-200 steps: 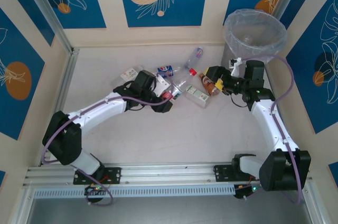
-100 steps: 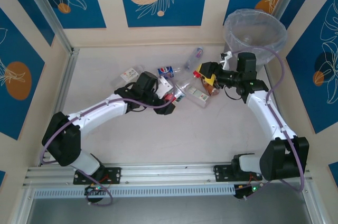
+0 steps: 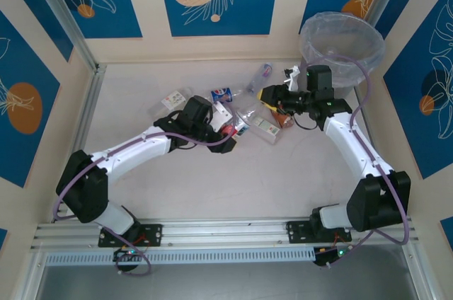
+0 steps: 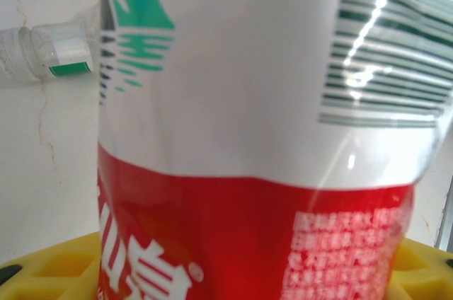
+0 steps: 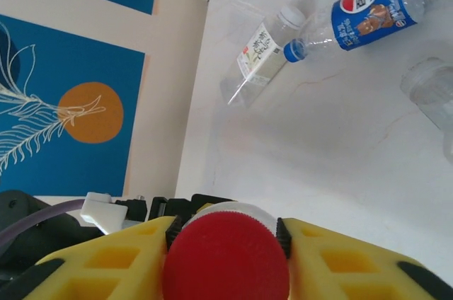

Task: Put the plastic bottles in the bin

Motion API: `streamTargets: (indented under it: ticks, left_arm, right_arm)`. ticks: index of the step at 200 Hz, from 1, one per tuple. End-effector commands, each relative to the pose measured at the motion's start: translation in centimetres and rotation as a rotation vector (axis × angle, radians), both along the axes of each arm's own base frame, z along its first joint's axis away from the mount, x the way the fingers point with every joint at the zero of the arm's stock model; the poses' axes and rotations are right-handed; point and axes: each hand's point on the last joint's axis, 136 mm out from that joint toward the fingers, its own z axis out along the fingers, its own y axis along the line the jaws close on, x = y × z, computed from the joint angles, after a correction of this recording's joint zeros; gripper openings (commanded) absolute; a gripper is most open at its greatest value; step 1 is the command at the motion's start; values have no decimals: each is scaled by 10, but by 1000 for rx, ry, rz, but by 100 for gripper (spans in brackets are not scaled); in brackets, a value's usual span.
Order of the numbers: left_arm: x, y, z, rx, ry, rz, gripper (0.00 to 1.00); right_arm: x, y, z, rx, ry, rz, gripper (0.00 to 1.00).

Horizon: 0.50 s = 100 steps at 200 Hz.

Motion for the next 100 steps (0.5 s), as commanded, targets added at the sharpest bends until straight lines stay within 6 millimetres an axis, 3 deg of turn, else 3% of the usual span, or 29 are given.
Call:
streamTargets:
  ticks: [1, 40, 84, 100]
  left_arm:
    - [-8, -5, 8, -24, -22, -33, 59]
    - [-7, -4, 6, -15, -21, -28, 59]
    - [-4, -4, 4, -8, -16, -13, 60]
    - [-1, -3, 1, 6, -13, 4, 69]
  right_arm:
    - [-2, 3, 1, -13, -9, 15, 29]
    - [-3, 0, 0, -33, -34, 6, 0]
    - [-5, 0, 3, -31, -40, 6, 0]
    - [-6, -1, 6, -33, -47, 0, 0]
